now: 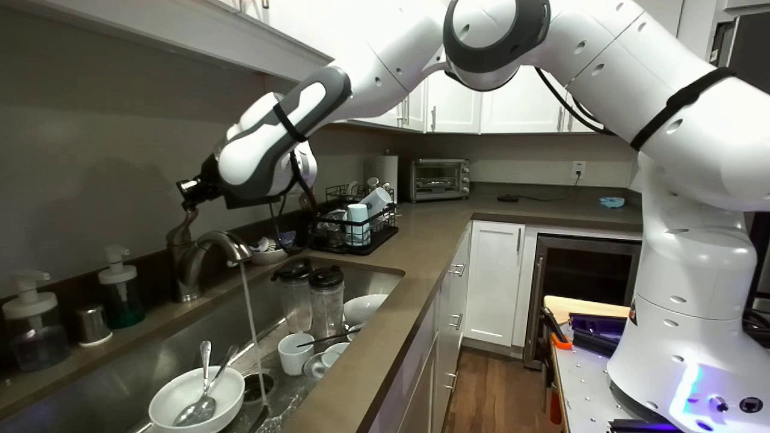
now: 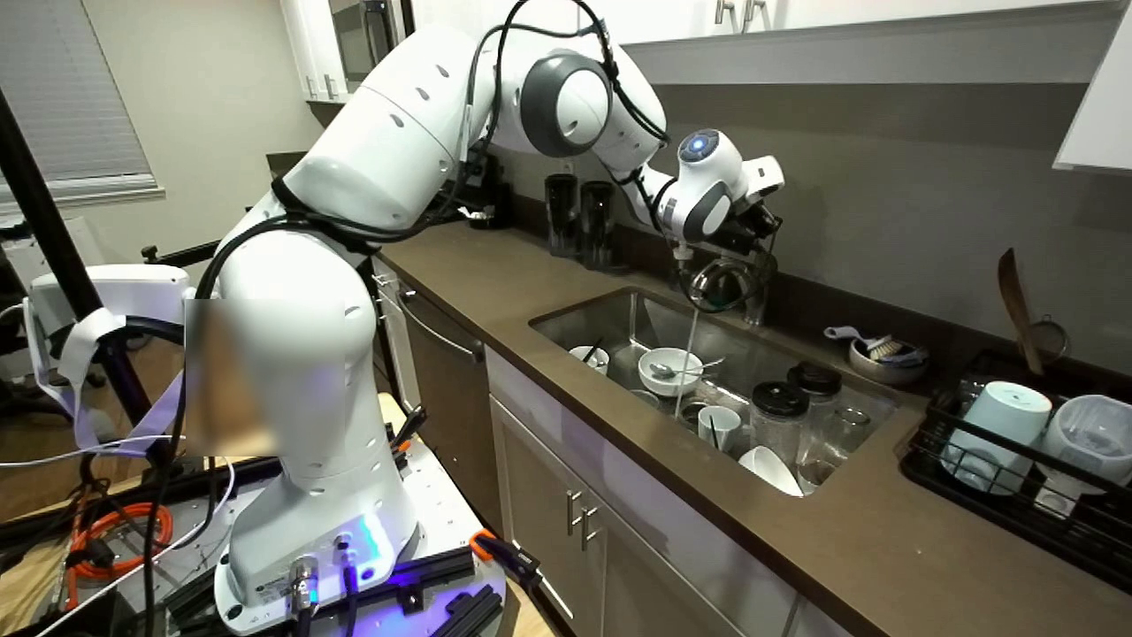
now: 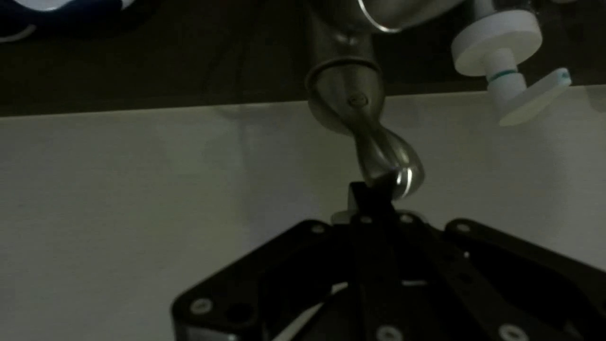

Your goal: Close the faucet, open the faucet, close the faucet

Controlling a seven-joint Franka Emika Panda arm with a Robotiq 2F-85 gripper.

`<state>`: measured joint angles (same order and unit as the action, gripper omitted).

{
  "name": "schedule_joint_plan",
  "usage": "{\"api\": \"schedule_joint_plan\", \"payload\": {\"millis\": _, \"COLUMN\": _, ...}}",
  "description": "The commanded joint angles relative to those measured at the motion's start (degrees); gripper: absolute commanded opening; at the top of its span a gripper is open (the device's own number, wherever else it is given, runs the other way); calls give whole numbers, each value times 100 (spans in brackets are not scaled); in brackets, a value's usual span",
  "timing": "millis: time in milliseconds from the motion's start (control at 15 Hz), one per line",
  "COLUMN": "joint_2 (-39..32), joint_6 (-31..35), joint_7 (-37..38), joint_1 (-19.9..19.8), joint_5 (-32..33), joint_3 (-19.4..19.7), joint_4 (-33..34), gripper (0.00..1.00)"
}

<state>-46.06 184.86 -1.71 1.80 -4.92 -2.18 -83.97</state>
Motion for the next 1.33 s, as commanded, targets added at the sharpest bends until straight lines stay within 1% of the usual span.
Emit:
{"api": "schedule_joint_plan", "payload": {"millis": 0, "joint_2": 517, "joint_6": 581, "joint_7": 239, "joint_1": 52, "joint_5": -15, "joint_3": 116, "joint_4": -1320, "gripper": 0}}
{"api": "schedule_joint_plan", "payload": {"millis": 133, "joint_2": 574, "joint_6": 919, "joint_7": 324, "joint_1": 124, "joint_5": -76, "joint_3": 249, "joint_4": -1640, "gripper": 0}}
{"api": "schedule_joint_plan", "payload": {"millis": 333, "joint_2": 647, "joint_6": 1552, "joint_7": 437, "joint_1": 157, "joint_5": -165, "joint_3": 226, "joint_4": -2057, "gripper": 0}}
{"api": "schedule_joint_plan", "payload": {"millis": 400, "joint_2": 619, "joint_6": 1309, "joint_7": 420, "joint_1": 277, "joint_5": -286, "joint_3": 344, "joint_4": -1718, "gripper": 0}}
{"api": "schedule_joint_plan", "payload": {"millis": 667, "joint_2": 877, "joint_6": 1374, "joint_7": 406, "joint_1": 423, "joint_5": -450, "joint_3": 524, "joint_4": -1736, "gripper": 0}}
{"api": "schedule_joint_plan", "payload": {"millis": 867, "joint_2": 1118, "joint_6": 1361, "joint_7": 358, "joint_1": 497, "joint_5": -516, "joint_3": 637, "joint_4": -1856, "gripper": 0}}
{"api": "schedule_joint_plan", "payload": {"millis": 1000, "joint_2": 1276, "joint_6": 1348, "joint_7": 341, "joint_1": 421, "joint_5": -441, "joint_3": 551, "joint_4": -2056, "gripper": 0}}
{"api": "schedule_joint_plan", "payload": {"millis": 1267, "joint_2": 1442, "joint_6": 1289, "joint_7": 323, "joint_1": 424, "joint_5": -432, "joint_3": 576, "joint_4": -2223, "gripper": 0}}
